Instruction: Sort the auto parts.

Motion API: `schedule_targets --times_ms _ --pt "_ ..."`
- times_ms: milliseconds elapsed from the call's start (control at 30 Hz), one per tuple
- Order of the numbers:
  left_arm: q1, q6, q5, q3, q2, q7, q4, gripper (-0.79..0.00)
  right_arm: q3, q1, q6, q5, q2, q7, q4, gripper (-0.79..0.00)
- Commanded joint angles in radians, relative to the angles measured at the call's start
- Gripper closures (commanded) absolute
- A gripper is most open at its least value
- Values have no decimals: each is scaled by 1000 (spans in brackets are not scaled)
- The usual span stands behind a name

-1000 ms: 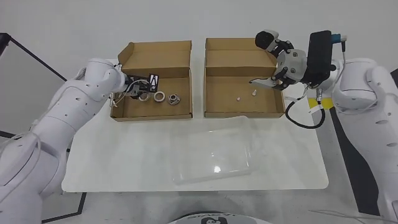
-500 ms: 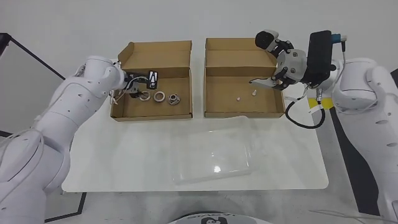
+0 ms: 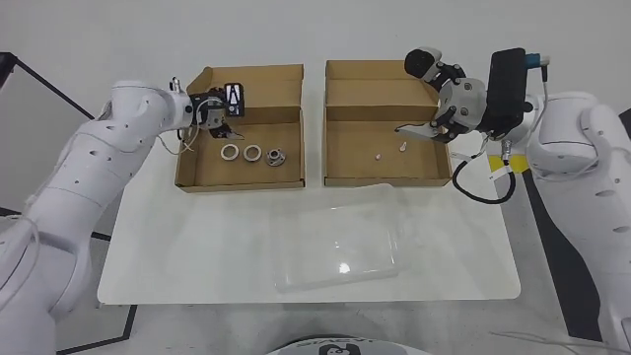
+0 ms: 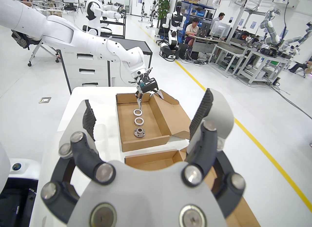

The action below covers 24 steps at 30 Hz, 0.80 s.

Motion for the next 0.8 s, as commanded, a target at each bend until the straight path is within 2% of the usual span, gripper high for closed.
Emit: schedule_targets --times_ms 0,167,333,500,767 --pt "45 -1 -40 -60 28 13 -81 -785 0 0 0 0 0 0 0 -785" --pt "193 -16 -156 -214 91 23 -317 -785 0 0 0 0 0 0 0 -785" --pt "359 -10 -289 -368 138 -3 -531 -785 0 0 0 0 0 0 0 -785" --pt "496 14 -447 -493 163 -51 -705 -785 0 0 0 0 0 0 0 -785" --pt "650 61 -586 -659 183 -107 -893 -785 0 0 0 0 0 0 0 -785"
